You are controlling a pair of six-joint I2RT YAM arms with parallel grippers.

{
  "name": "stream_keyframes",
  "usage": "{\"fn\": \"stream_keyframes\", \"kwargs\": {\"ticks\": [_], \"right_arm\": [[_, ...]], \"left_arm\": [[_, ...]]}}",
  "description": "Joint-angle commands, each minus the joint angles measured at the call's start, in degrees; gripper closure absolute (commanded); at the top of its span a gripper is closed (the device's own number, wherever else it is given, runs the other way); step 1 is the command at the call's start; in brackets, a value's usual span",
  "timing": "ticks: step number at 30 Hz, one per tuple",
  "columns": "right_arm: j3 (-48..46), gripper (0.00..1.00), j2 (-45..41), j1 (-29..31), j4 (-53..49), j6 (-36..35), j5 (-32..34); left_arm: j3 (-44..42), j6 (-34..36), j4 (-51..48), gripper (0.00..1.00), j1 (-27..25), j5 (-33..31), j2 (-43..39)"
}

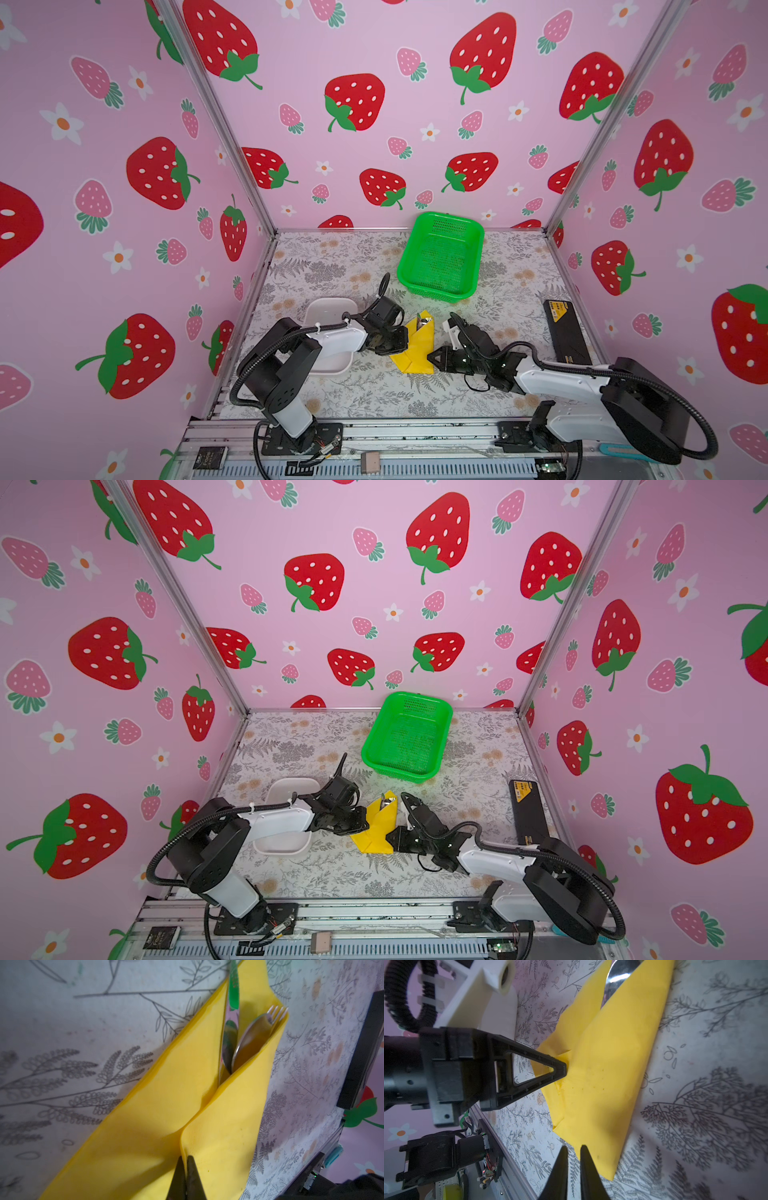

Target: Place the utensils on the paper napkin and roll it up

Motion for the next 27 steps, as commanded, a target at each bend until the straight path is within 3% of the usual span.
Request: {"fn": "stream_keyframes", "kwargs": {"ticks": [1,8,27], "right_arm": [[2.8,0.86,4.3,0.6,0.2,-2.7,-4.9],[7.4,0.87,11.3,3.4,-0.2,-3.2,-4.4],[8.7,0.88,17.1,3.9,-1.5,-2.9,-2.7]], "left_arm": [[2.3,0.7,-1.0,1.00,0.2,-0.2,0.2],[2.4,0.8,-1.3,1.00,0.2,0.0,0.2],[2.2,0.9,-1.5,0.98,0.2,-0.3,-0.5]]}}
